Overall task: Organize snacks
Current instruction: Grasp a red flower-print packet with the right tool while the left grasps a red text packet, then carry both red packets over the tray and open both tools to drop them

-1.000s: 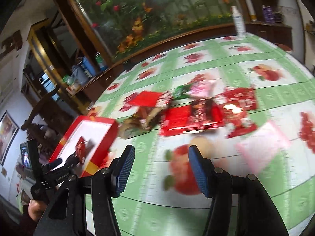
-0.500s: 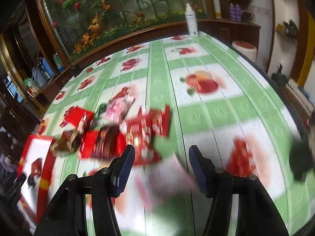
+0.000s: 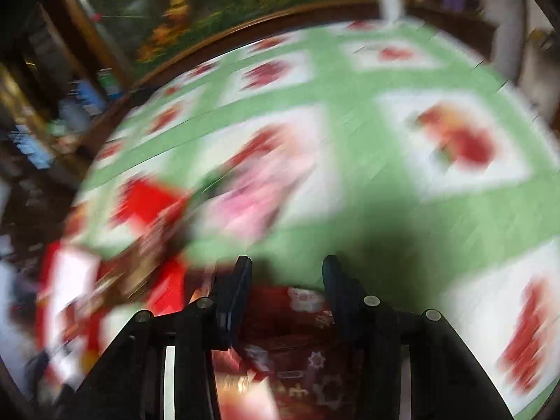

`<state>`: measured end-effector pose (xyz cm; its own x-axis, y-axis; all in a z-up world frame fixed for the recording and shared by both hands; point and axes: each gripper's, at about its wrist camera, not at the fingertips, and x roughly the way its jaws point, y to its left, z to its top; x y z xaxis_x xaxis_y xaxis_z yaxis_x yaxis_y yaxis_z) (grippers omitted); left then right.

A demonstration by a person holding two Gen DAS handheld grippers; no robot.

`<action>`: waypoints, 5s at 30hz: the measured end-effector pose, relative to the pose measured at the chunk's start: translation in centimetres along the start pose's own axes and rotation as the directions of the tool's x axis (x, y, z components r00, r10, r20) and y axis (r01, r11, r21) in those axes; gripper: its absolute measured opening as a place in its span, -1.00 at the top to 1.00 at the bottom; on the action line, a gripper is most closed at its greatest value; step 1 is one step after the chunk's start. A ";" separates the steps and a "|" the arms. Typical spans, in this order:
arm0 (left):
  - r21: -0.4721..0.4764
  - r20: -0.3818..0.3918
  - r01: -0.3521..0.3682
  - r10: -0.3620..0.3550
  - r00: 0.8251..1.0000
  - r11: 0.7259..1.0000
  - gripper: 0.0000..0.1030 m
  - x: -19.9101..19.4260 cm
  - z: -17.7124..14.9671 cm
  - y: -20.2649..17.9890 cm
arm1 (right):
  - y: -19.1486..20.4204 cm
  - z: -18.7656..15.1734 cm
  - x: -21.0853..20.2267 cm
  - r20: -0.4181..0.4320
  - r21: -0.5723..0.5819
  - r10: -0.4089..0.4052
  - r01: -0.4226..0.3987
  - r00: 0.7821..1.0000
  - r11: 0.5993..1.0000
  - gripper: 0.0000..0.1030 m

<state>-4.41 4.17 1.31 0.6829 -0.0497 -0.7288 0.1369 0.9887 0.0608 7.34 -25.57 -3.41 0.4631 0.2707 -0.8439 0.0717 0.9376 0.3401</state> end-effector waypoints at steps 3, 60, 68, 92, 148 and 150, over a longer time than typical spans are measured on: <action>0.006 -0.008 0.034 -0.033 0.999 0.999 -0.60 -0.2 -0.3 -0.2 | 1.4 -3.5 -1.9 -0.073 -0.021 0.188 -0.189 0.980 0.982 0.10; 0.256 -0.248 0.321 -0.258 0.934 0.912 0.76 1.2 -1.8 -14.9 | -5.4 -12.2 -8.7 0.180 -0.152 -0.040 0.067 0.983 0.986 0.39; 0.153 -0.225 0.353 -0.315 0.922 0.923 1.00 1.6 -1.0 -10.3 | -2.7 -12.7 -7.9 0.151 -0.179 0.025 0.002 0.988 0.984 0.45; 0.721 -0.333 0.520 -0.429 0.840 0.458 -0.49 -2.0 -2.5 -13.9 | -1.9 -12.9 -7.3 0.132 -0.149 0.117 -0.097 0.984 0.984 0.48; 0.032 -0.051 0.138 -0.137 0.989 0.990 0.34 -1.5 -2.9 12.3 | 22.6 -10.4 -2.0 -0.133 -0.355 0.482 -0.496 0.866 0.793 0.61; 0.038 -0.054 0.135 -0.133 0.990 0.990 0.26 -1.4 -2.9 11.9 | 23.1 -10.4 -1.5 -0.168 -0.318 0.535 -0.559 0.828 0.765 0.57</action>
<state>-5.85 16.41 1.04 0.6185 -0.1729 -0.7665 0.2547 0.9669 -0.0126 -0.86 -2.07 1.45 0.2729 0.7626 -0.5865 -0.4856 0.6355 0.6003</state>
